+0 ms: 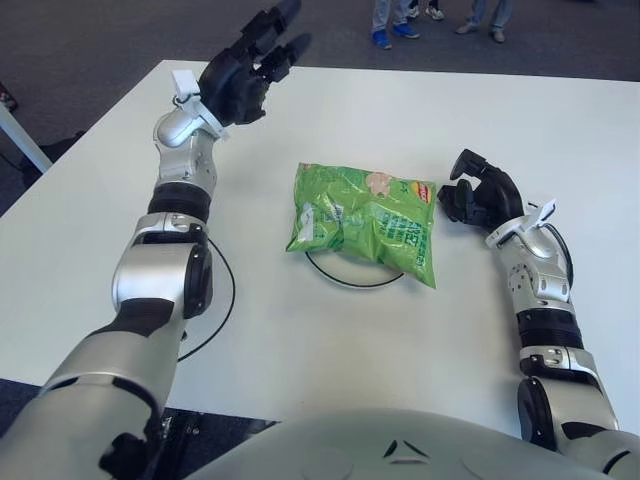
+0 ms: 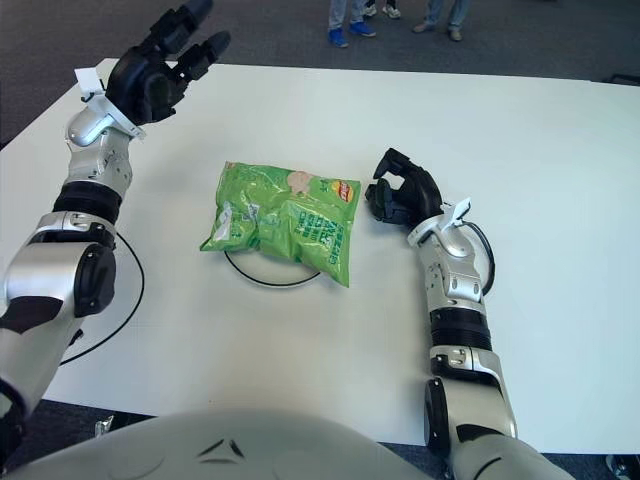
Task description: Put the snack into the plate.
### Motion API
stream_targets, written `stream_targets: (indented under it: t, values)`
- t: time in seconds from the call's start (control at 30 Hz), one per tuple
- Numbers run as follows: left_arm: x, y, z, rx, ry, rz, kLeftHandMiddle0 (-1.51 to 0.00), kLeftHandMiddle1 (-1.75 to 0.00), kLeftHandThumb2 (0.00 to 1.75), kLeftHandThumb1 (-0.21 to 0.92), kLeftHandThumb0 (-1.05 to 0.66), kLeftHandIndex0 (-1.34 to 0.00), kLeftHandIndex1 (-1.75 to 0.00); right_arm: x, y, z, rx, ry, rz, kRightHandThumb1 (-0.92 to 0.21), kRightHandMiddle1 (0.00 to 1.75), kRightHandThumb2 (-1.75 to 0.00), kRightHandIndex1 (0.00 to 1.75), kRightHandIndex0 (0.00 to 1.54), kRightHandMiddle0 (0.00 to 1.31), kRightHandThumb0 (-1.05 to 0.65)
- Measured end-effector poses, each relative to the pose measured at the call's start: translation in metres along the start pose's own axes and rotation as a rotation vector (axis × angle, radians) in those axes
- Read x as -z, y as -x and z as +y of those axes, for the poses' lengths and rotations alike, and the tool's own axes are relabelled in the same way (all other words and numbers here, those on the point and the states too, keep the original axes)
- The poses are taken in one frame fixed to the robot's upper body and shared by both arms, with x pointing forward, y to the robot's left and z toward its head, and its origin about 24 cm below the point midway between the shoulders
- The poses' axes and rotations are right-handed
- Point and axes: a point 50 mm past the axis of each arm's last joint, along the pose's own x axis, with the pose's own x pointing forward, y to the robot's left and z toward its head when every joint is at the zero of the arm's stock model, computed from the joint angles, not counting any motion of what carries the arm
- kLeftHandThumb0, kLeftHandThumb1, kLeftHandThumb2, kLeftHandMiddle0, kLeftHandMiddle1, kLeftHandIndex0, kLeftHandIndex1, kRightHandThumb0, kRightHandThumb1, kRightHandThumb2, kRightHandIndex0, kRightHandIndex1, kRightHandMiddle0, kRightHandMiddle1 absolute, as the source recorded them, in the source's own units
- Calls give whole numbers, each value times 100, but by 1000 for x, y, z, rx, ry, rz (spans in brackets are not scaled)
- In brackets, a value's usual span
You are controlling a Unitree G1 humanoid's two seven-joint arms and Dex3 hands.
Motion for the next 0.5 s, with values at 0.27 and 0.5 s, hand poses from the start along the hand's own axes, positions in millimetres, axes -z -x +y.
stream_targets:
  t: [0.27,0.5]
  values:
    - [8,10,5,-144,122,-10,-1,-65,78,92,-103,0,-25,0,-1,0,1,-3,0,-35,175,-128,175,131,59,-47]
    - [21,26,12,-258,205,33,-2,-68,80,92,-99,0,-35,0,-1,-1,4,-5,0,-35,175,-127,175,131,59,-47]
